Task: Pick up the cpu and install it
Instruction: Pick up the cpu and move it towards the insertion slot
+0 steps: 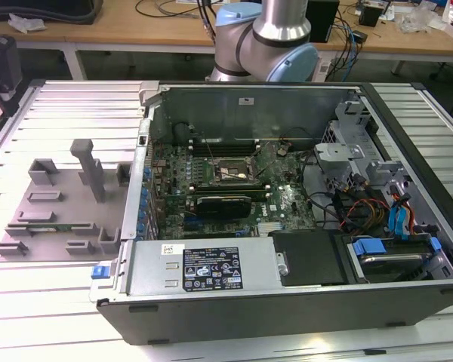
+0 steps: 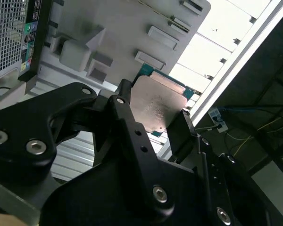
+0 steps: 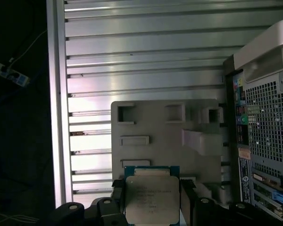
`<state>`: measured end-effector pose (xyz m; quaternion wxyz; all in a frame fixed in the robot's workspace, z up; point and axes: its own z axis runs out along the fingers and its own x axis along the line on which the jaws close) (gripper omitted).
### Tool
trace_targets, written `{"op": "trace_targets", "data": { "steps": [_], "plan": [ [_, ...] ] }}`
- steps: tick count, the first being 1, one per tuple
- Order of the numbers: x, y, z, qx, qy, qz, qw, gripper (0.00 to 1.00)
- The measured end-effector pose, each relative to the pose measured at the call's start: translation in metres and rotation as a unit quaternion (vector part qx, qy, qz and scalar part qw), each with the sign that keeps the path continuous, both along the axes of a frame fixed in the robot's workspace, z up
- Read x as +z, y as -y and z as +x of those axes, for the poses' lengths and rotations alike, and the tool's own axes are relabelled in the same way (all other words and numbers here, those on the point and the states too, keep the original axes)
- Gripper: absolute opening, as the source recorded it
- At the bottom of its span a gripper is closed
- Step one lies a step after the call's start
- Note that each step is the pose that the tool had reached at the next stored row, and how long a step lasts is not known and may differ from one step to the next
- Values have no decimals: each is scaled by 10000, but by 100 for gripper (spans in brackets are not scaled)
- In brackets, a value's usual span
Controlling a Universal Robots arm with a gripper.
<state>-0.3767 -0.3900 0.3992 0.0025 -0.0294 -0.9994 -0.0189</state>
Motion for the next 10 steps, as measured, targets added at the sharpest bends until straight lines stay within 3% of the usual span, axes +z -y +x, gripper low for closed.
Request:
{"op": "trace_targets", "data": {
  "steps": [10],
  "plan": [
    [0, 0, 218, 0, 0, 0, 10000, 55]
  ]
}}
